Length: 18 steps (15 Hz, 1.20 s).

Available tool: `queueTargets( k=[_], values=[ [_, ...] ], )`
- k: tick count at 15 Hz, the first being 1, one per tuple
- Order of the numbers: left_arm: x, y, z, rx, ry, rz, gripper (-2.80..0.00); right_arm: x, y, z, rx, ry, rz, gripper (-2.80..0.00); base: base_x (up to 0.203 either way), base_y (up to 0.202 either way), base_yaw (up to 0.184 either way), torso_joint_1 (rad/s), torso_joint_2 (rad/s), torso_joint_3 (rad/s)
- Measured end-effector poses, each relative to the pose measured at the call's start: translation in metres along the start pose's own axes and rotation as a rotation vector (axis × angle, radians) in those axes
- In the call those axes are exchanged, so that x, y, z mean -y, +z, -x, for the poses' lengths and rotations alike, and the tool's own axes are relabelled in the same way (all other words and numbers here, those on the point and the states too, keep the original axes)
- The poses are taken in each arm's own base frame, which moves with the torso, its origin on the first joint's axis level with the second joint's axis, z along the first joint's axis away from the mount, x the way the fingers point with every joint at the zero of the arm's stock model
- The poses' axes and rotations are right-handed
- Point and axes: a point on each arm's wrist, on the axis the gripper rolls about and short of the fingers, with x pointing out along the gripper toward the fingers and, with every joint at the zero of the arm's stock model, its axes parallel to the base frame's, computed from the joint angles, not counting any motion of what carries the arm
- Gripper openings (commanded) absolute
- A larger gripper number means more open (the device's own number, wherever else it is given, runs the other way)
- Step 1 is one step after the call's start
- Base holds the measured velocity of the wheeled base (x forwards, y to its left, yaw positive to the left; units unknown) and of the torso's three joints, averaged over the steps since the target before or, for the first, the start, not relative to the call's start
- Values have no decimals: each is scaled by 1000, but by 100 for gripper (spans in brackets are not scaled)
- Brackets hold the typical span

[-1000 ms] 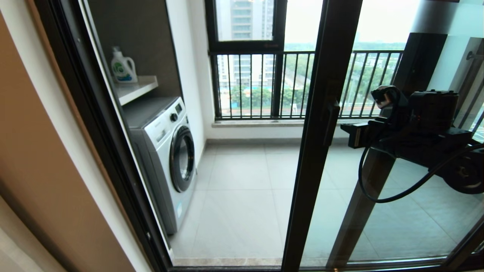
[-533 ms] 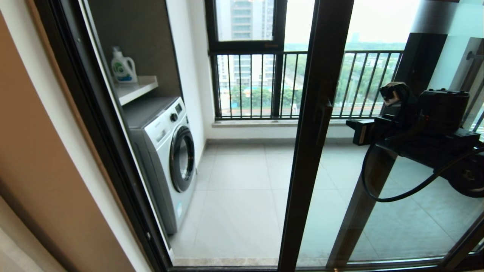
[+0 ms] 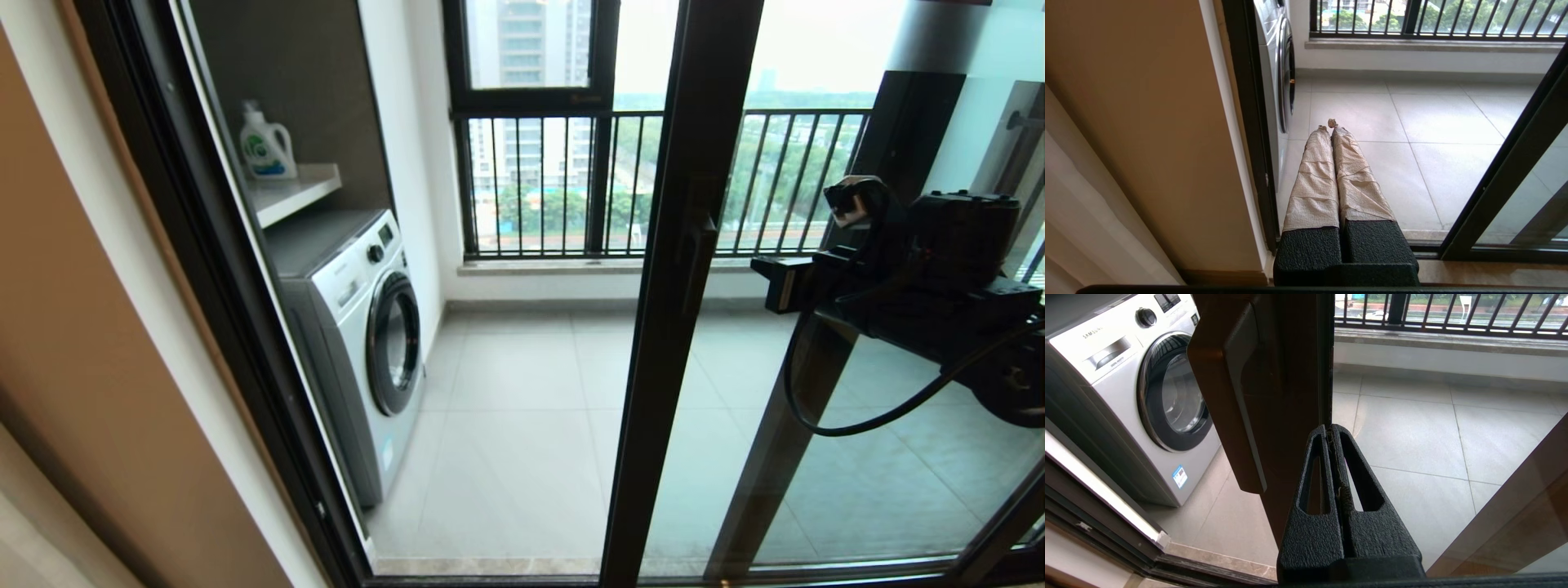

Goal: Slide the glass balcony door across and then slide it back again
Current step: Close the slid door

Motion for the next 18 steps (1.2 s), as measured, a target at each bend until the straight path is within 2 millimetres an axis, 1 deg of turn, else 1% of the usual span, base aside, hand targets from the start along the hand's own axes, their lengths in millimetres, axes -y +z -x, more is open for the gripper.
queueTargets(
  k=[4, 8, 11, 18],
  values=[
    [0, 0, 0, 0, 0, 0, -280, -4, -2, -7, -4, 11, 0, -280, 0, 0, 0, 0, 0, 0],
    [0, 0, 0, 0, 0, 0, -280, -15, -1, -15, 0, 3, 2, -280, 0, 0, 0, 0, 0, 0],
    [0, 0, 0, 0, 0, 0, -280, -23, -2, -17, -4, 23, 4, -280, 0, 0, 0, 0, 0, 0],
    [0, 0, 0, 0, 0, 0, -280, -31, -4, -18, -8, 45, 5, -280, 0, 0, 0, 0, 0, 0]
  ],
)
